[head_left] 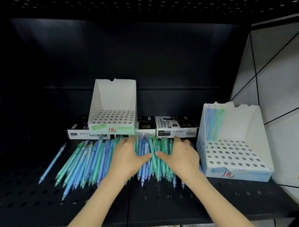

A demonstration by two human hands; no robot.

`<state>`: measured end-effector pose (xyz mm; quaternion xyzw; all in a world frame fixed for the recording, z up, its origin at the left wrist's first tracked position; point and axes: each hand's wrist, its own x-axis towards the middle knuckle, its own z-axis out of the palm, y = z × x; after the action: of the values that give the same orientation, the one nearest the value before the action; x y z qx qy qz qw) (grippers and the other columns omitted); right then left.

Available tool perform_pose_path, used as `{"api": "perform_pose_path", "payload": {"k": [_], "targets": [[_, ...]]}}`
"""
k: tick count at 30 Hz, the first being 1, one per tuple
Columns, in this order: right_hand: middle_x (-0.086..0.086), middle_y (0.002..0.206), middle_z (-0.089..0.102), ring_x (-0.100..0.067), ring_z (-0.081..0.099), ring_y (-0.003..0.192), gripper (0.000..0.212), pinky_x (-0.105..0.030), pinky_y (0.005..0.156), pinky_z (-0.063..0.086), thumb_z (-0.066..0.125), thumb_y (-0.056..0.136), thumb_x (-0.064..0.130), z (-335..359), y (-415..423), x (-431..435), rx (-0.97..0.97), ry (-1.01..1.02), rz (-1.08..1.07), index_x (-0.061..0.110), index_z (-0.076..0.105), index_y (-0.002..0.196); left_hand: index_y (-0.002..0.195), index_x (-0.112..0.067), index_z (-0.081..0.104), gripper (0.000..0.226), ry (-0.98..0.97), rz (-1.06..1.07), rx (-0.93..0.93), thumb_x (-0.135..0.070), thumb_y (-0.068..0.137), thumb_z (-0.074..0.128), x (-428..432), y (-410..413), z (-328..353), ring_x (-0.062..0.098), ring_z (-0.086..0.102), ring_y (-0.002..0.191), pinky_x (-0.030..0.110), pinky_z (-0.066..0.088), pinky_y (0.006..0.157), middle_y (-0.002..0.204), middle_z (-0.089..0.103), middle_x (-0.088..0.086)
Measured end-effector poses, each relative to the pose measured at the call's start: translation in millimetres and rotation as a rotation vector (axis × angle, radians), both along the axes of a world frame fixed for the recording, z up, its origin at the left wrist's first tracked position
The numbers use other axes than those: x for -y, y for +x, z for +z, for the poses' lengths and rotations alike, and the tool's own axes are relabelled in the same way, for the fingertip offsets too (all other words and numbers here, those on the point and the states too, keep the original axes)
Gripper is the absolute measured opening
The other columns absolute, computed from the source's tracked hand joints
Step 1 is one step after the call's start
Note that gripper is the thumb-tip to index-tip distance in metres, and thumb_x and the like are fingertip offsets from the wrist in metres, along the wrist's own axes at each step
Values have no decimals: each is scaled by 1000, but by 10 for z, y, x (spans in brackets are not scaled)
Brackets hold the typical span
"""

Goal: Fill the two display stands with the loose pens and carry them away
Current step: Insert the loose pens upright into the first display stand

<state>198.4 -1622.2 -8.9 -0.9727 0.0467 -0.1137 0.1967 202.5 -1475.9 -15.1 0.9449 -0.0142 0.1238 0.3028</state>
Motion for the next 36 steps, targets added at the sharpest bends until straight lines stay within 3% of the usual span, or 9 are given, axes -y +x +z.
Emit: {"api": "perform_pose_path", "payload": {"k": [16,21,24,26,28,30,32,33,36], "targets": [[0,88,62,-19,63,84,43,-32,75,52,64,85,35,-16,46,-41,65,365,24,9,59,119,132,-9,48,52,-373,-70,-85,-15,84,68,-11,82,23,9,53,90,13,43,77,109,59,1],[-31,104,63,-45,58,99,48,-49,87,50,67,84,30,2,98,23,48,572,43,-15,60,102,121,-5,56,32,-274,-112,-97,-16,91,58,2,85,60,12,51,81,12,39,60,90,53,-5],[-35,101,60,-50,52,102,49,-21,71,53,62,88,29,29,83,60,-12,714,88,-19,58,93,106,-8,61,17,-269,-122,-152,-16,94,53,0,113,68,15,50,79,20,37,61,90,56,2],[-28,64,52,-51,54,81,48,-22,80,50,59,90,28,53,78,96,-34,776,66,-12,49,67,86,-22,54,12,-320,-119,-192,-16,96,49,-21,132,67,9,45,69,15,32,56,83,53,1],[-20,50,40,-36,48,53,45,-29,83,49,58,91,28,56,86,144,-49,808,41,-10,50,69,85,-25,43,16,-395,-107,-208,-16,98,45,-31,138,84,2,38,63,11,32,51,77,44,-6],[-16,56,58,-17,34,45,49,-18,61,46,59,90,32,69,71,186,-90,860,72,-16,57,93,98,-18,51,7,-469,-127,-212,-17,98,43,-48,136,140,3,44,69,12,38,59,82,47,-7],[-27,105,65,-11,30,47,46,-16,50,35,60,89,36,93,54,205,-107,924,88,-7,63,103,131,0,43,36,-554,-153,-201,-18,99,42,-54,140,206,18,53,108,28,42,92,119,55,6],[-26,109,64,-8,29,45,38,-16,46,33,61,88,36,129,28,208,-103,970,92,1,68,98,139,3,32,46,-608,-159,-202,-20,99,42,-38,126,250,23,42,127,33,33,105,138,45,11],[-9,76,59,-7,35,46,22,-16,39,32,63,85,30,241,-42,214,-60,1186,148,10,71,87,141,3,29,49,-789,-210,-182,-21,100,39,24,72,376,22,31,135,38,19,113,147,35,12]]}}
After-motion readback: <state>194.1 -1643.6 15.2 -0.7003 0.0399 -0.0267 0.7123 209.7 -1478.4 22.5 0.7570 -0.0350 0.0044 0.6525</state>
